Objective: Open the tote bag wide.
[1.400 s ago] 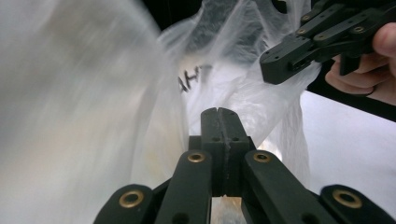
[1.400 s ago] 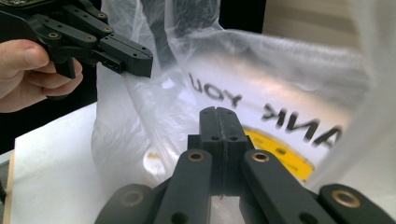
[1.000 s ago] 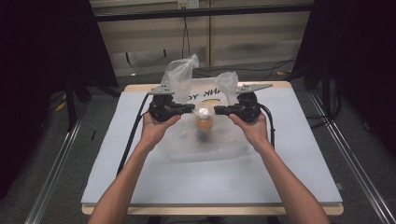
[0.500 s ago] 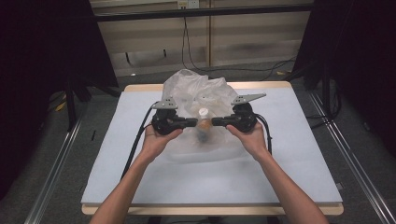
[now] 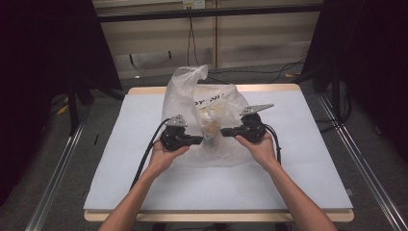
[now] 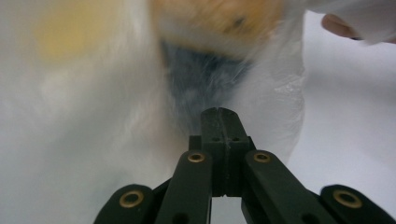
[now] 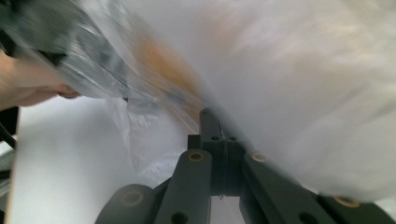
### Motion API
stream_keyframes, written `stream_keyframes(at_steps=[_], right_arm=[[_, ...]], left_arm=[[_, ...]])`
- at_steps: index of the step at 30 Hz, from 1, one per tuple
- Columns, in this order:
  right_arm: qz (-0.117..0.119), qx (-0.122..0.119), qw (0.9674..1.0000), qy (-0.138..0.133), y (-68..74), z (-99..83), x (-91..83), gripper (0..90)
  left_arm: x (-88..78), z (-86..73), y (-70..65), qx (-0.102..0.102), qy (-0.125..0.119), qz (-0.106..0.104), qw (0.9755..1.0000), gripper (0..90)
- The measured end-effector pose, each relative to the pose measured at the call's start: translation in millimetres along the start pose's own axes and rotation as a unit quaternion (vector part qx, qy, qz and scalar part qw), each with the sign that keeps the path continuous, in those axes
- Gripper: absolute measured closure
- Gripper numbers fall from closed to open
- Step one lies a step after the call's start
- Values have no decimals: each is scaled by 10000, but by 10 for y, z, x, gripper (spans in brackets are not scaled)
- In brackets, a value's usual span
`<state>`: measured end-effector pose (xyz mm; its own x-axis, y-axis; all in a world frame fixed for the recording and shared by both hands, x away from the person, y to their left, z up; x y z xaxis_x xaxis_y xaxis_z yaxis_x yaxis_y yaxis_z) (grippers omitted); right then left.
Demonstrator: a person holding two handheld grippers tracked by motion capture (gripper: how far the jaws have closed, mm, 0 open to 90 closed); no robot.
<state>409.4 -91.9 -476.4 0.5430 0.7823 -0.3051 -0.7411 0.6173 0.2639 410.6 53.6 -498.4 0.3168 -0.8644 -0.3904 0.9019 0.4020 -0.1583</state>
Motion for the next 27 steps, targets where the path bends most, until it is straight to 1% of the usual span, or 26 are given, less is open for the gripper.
stream_keyframes(at_steps=[1,2,3,4,6,7,8,9,11,12,13,14,15,16,17,18,19,20,21,22,23,24,25,26,27], right_arm=[[9,6,10000,32,-6,-33,11,900],[-1,15,10000,75,-18,-77,26,900],[-1,15,10000,75,-18,-77,26,900],[-92,-3,9999,134,-73,-163,56,900],[-152,97,9996,225,-145,-259,89,900],[-152,97,9996,225,-145,-259,89,900],[-181,135,9993,289,-180,-311,103,900],[-216,153,9991,343,-223,-373,120,900],[-268,202,9985,443,-270,-467,141,900],[-313,251,9977,546,-300,-546,151,900],[-348,216,9974,598,-317,-574,156,900],[-348,216,9974,598,-317,-574,156,900],[-444,113,9959,774,-345,-655,165,900],[-444,113,9959,774,-345,-655,165,900],[-442,182,9962,730,-345,-656,159,900],[-462,177,9959,756,-345,-655,152,900],[-482,120,9958,767,-342,-651,151,900],[-407,115,9967,698,-318,-630,141,900],[-407,115,9967,698,-318,-630,141,900],[-285,131,9980,556,-284,-569,103,900],[-250,131,9986,448,-266,-513,69,900],[-194,132,9992,339,-248,-452,29,900],[-194,132,9992,339,-248,-452,29,900],[-175,104,9994,275,-231,-396,-14,900],[-187,66,9995,231,-207,-339,-72,900]], left_arm=[[27,-45,10,-7,45,11,10000,900],[27,-45,10,-7,45,11,10000,900],[48,-99,21,-87,86,5,9999,900],[69,-186,60,-52,256,49,9996,900],[99,-238,95,-146,259,69,9995,900],[99,-238,95,-146,259,69,9995,900],[116,-277,145,5,309,68,9995,900],[118,-306,158,-8,382,73,9992,900],[143,-377,164,-187,446,112,9988,900],[159,-428,136,-453,470,207,9977,900],[154,-434,188,-62,560,58,9984,900],[154,-434,188,-62,560,58,9984,900],[159,-423,223,137,518,20,9986,900],[155,-430,205,16,522,62,9986,900],[148,-440,162,-232,546,183,9981,900],[152,-440,152,-252,527,253,9980,900],[150,-430,173,27,558,135,9984,900],[147,-424,155,-12,505,138,9986,900],[119,-425,120,-212,542,233,9980,900],[106,-392,142,18,459,221,9987,900],[34,-315,113,42,329,173,9993,900],[10,-273,69,-133,163,146,9997,900],[10,-273,69,-133,163,146,9997,900],[-41,-232,43,-129,108,132,9998,900],[-66,-203,36,-46,41,129,9999,900]])
Point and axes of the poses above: each handheld gripper's, and its own axes: x roughly forward along the jaws, z roughly out of its top, y roughly to its left, the point moved 9 cm from there along x, roughly forward along the jaws, and after that the axes turned 14 degrees about -y, right-handed, at the moved point
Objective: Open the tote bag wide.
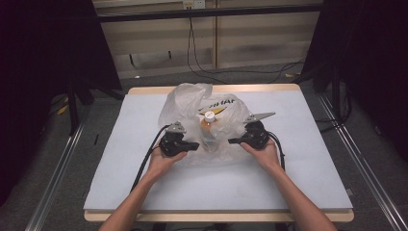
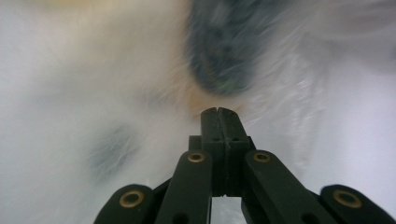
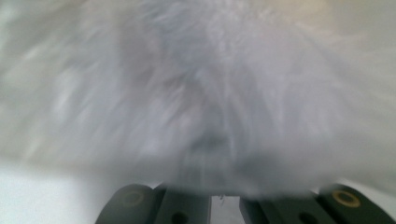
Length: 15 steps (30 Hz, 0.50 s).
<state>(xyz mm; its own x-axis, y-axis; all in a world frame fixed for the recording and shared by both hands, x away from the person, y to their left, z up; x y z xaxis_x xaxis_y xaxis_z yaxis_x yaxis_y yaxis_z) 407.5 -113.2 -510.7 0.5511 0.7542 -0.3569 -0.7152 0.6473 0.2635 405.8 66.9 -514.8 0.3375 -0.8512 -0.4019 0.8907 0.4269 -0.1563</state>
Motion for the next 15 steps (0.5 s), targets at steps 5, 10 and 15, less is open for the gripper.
stream_keyframes(at_steps=[5,10,15], right_arm=[[155,-72,9993,-328,166,187,-250,900],[231,-229,9975,-628,325,395,-520,900],[239,-362,9948,-922,389,605,-724,900]], left_arm=[[-227,214,-148,-27,-510,-174,9985,900],[-451,383,-228,78,-807,-225,9965,900],[-662,596,-280,195,-1164,-259,9927,900]])
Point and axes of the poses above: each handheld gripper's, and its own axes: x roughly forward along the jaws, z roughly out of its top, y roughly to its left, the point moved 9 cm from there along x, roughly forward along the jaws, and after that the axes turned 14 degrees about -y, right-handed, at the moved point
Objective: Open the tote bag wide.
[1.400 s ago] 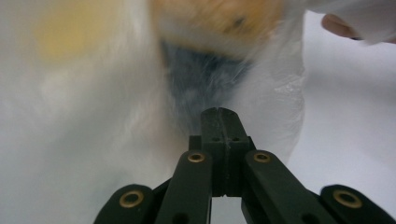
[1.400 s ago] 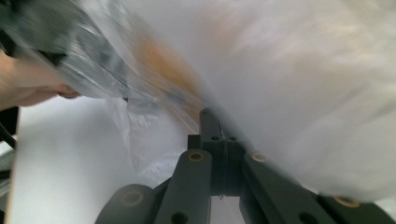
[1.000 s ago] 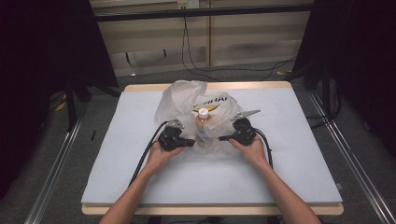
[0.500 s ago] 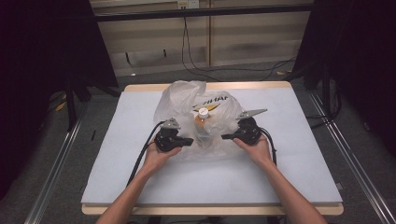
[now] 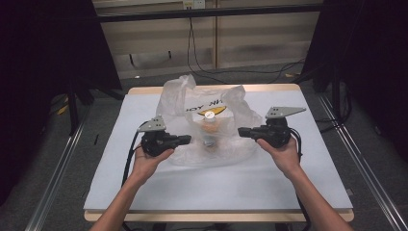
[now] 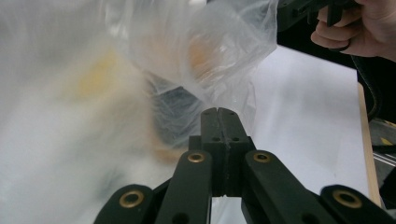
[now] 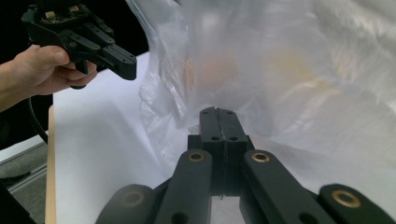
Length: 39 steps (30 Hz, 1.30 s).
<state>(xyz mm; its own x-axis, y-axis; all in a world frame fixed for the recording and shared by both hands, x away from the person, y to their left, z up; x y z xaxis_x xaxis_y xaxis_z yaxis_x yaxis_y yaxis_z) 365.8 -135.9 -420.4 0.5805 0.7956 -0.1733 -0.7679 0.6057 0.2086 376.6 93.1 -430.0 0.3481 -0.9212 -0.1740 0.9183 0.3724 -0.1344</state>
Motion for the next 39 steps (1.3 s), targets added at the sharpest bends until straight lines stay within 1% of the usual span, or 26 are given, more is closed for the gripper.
stream_keyframes(at_steps=[1,3,5,6,8,9,11,13,17,18,19,20,21,24,25,26,27,29,30,32,34,35,36,37,38,39], right_arm=[[-2,-8,10000,-89,18,85,-44,900],[-13,-41,9999,-139,22,131,-67,900],[-38,-84,9997,-215,34,220,-113,900],[-46,-134,9995,-276,41,284,-140,900],[-56,-159,9994,-302,42,316,-152,900],[-62,-179,9993,-324,44,346,-162,900],[-69,-256,9989,-382,53,457,-172,900],[-49,-273,9988,-411,60,490,-172,900],[-32,-360,9979,-529,92,694,-167,900],[-46,-384,9977,-561,87,744,-163,900],[-26,-360,9970,-686,76,857,-158,900],[-21,-342,9967,-735,69,900,-154,900],[-21,-342,9967,-735,69,900,-154,900],[-80,-362,9959,-827,16,1049,-117,900],[-96,-368,9958,-827,-22,1134,-43,900],[-85,-361,9957,-853,-31,1162,-11,900],[-85,-361,9957,-853,-31,1162,-11,900],[-66,-360,9957,-851,-51,1203,83,900],[-45,-333,9960,-831,-62,1205,145,900],[-27,-335,9965,-760,-84,1165,236,900],[6,-285,9975,-650,-108,1066,313,900],[23,-267,9977,-620,-119,1018,338,900],[52,-215,9983,-542,-136,938,371,900],[29,-207,9990,-398,-169,824,412,900],[3,-200,9993,-313,-193,754,433,900],[-19,-144,9997,-193,-242,640,462,900]], left_arm=[[-28,40,-2,28,-25,38,10000,900],[-95,170,-3,72,-230,36,9997,900],[-156,256,19,118,-321,82,9994,900],[-189,310,37,105,-419,135,9990,900],[-263,414,86,133,-556,193,9982,900],[-311,485,121,137,-648,269,9974,900],[-371,608,148,169,-794,284,9963,900],[-416,707,167,218,-874,311,9954,900],[-478,897,269,307,-1005,444,9935,900],[-484,940,292,286,-1085,432,9927,900],[-489,976,320,262,-1121,468,9922,900],[-489,1001,341,254,-1138,490,9920,900],[-488,1034,371,274,-1161,480,9917,900],[-471,1143,458,228,-1264,535,9903,900],[-450,1194,490,219,-1275,534,9902,900],[-436,1228,513,259,-1265,556,9901,900],[-414,1281,528,236,-1302,548,9897,900],[-341,1391,552,303,-1335,560,9890,900],[-299,1415,566,327,-1296,556,9895,900],[-210,1406,597,311,-1212,556,9906,900],[-73,1257,633,221,-929,483,9943,900],[-12,1141,659,260,-711,564,9955,900],[58,1005,660,172,-606,445,9970,900],[89,923,667,149,-528,424,9976,900],[138,786,697,95,-361,484,9981,900],[168,706,716,75,-272,492,9984,900]])
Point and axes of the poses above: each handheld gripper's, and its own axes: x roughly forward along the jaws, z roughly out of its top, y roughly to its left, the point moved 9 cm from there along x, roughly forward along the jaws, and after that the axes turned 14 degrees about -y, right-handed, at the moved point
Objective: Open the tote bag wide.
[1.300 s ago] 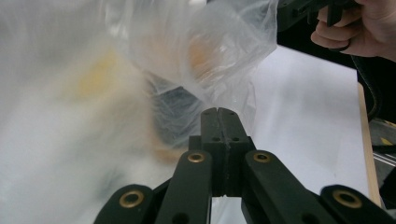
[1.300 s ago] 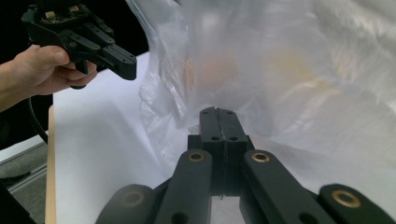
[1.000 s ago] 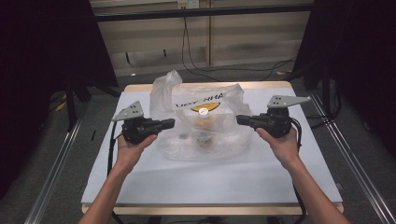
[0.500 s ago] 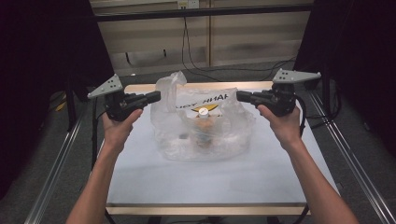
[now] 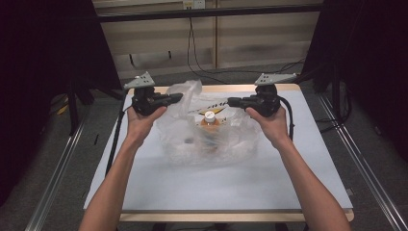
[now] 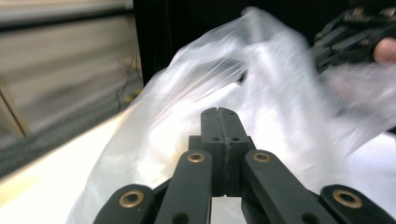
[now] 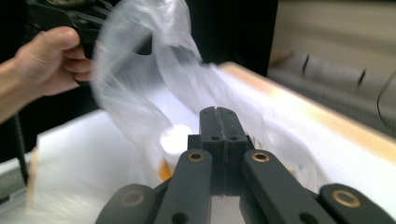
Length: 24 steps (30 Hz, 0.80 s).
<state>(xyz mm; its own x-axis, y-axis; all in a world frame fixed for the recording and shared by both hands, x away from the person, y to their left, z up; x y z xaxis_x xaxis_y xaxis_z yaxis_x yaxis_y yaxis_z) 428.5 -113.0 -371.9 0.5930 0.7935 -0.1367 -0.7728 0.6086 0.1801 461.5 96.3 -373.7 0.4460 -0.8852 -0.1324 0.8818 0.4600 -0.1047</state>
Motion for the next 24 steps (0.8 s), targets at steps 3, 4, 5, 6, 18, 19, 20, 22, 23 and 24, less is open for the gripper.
stream_keyframes(at_steps=[3,4,5,6,18,19,20,22,23,24], right_arm=[[-112,183,9996,199,-136,-252,31,900],[-132,211,9994,245,-164,-310,40,900],[-160,258,9991,290,-195,-386,52,900],[-141,322,9987,362,-220,-481,72,900],[-305,454,9917,1165,-418,-1289,267,900],[-337,455,9907,1237,-442,-1350,266,900],[-337,455,9907,1237,-442,-1350,266,900],[-488,444,9864,1507,-530,-1526,221,900],[-522,463,9853,1560,-552,-1576,200,900],[-522,463,9853,1560,-552,-1576,200,900]], left_arm=[[74,-300,51,-63,402,37,9992,900],[94,-370,53,-51,475,23,9989,900],[122,-448,37,-84,536,-48,9985,900],[138,-512,31,-65,636,-30,9980,900],[340,-1363,26,-39,1716,31,9852,900],[329,-1421,39,-22,1825,37,9832,900],[329,-1421,39,-22,1825,37,9832,900],[265,-1533,79,-15,1985,101,9800,900],[240,-1572,96,23,2048,158,9787,900],[240,-1572,96,23,2048,158,9787,900]])
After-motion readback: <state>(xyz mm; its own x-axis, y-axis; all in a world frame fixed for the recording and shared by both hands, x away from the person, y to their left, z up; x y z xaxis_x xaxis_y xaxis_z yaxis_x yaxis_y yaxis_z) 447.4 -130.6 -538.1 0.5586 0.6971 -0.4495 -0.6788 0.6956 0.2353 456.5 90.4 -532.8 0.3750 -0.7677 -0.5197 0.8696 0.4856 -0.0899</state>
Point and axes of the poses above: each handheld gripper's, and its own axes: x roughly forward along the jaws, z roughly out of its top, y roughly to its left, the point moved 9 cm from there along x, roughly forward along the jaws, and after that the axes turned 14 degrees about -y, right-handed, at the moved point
